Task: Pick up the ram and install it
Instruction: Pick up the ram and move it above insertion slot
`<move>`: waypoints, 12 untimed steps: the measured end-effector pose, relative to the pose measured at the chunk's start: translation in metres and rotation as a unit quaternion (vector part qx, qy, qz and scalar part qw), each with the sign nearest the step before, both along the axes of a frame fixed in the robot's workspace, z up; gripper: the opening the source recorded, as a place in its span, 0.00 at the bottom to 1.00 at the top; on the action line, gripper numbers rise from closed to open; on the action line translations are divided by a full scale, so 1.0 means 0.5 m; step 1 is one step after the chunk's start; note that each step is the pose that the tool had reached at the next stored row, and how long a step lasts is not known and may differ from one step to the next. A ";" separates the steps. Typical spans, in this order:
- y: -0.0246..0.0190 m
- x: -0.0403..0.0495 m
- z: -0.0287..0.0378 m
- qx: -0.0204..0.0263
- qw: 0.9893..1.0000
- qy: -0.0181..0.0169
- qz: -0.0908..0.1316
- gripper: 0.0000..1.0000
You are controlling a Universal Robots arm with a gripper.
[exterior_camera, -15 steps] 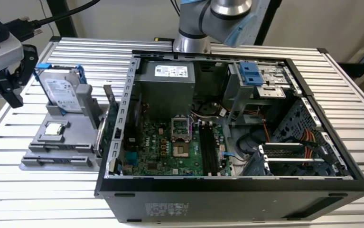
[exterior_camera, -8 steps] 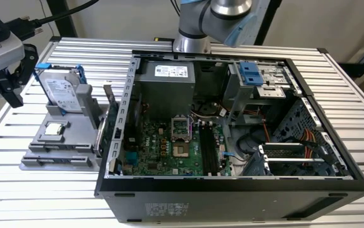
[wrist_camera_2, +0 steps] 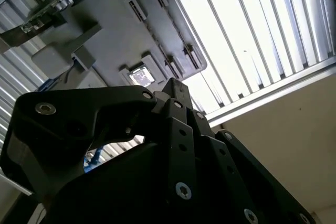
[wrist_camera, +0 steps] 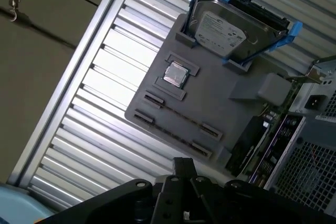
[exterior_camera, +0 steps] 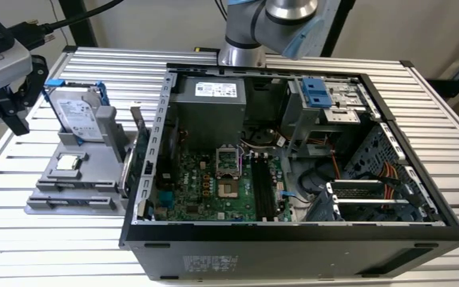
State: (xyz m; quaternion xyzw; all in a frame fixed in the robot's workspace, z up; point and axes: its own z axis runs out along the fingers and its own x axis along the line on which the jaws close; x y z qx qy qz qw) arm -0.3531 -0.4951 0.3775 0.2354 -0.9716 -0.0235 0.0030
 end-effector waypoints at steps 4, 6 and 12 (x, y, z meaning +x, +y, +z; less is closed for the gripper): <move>0.0005 0.000 0.000 0.000 1.000 0.000 0.005 0.00; 0.0008 0.000 0.000 0.000 1.000 0.000 0.011 0.00; 0.0024 0.000 0.000 0.000 0.999 0.000 0.035 0.00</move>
